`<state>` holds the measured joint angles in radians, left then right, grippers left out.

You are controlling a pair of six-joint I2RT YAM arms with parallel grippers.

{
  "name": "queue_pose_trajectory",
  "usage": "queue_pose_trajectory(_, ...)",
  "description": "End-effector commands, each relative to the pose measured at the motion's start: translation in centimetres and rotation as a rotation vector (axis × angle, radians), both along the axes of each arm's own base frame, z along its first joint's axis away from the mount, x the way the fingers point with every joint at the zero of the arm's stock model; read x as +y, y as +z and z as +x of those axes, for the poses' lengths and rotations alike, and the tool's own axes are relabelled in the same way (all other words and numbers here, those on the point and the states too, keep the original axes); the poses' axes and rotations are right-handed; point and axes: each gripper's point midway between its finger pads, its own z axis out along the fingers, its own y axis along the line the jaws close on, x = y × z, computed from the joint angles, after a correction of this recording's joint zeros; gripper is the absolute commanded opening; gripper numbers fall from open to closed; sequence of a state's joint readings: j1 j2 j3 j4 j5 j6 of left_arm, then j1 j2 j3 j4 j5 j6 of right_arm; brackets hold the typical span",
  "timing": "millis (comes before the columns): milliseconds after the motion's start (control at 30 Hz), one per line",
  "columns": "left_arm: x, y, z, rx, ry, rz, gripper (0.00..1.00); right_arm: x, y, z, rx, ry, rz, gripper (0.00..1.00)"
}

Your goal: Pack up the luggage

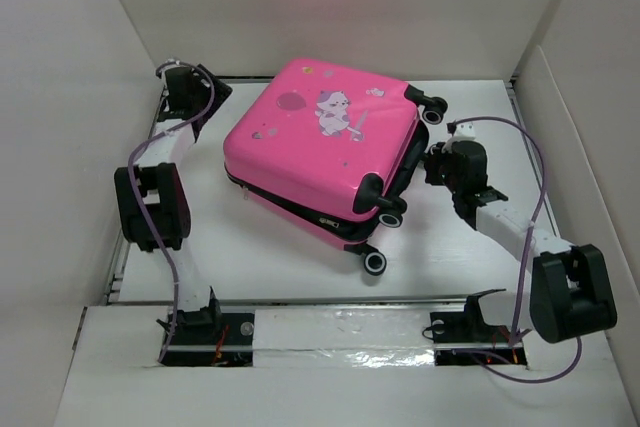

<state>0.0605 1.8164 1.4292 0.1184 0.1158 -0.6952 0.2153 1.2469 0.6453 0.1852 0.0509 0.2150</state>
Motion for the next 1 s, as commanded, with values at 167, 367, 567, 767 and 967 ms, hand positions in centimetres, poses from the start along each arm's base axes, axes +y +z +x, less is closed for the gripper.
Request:
queue_pose_trajectory(167,-1.0,-6.3,1.6,0.151,-0.092,-0.042,0.68,-1.4,0.9,5.5,-0.025,-0.072,0.025,0.03)
queue_pose_trajectory(367,-5.6,-8.8,0.7,0.141,-0.156,-0.105,0.66,-0.5,0.1,9.1,-0.002,-0.043,0.048,0.03)
queue_pose_trajectory(567,-10.1,-8.5,-4.7,0.049,-0.195,-0.134,0.65,6.5,1.0,11.4,-0.018,0.218,0.046,0.05)
queue_pose_trajectory(767,-11.4,-11.4,-13.9,0.046,-0.167,-0.109,0.64,13.2,2.8,14.1,-0.034,0.425,-0.053,0.06)
queue_pose_trajectory(967,-13.0,-12.5,-21.8,0.059,-0.217,-0.03,0.63,18.4,4.2,15.7,-0.024,0.676,-0.044,0.14)
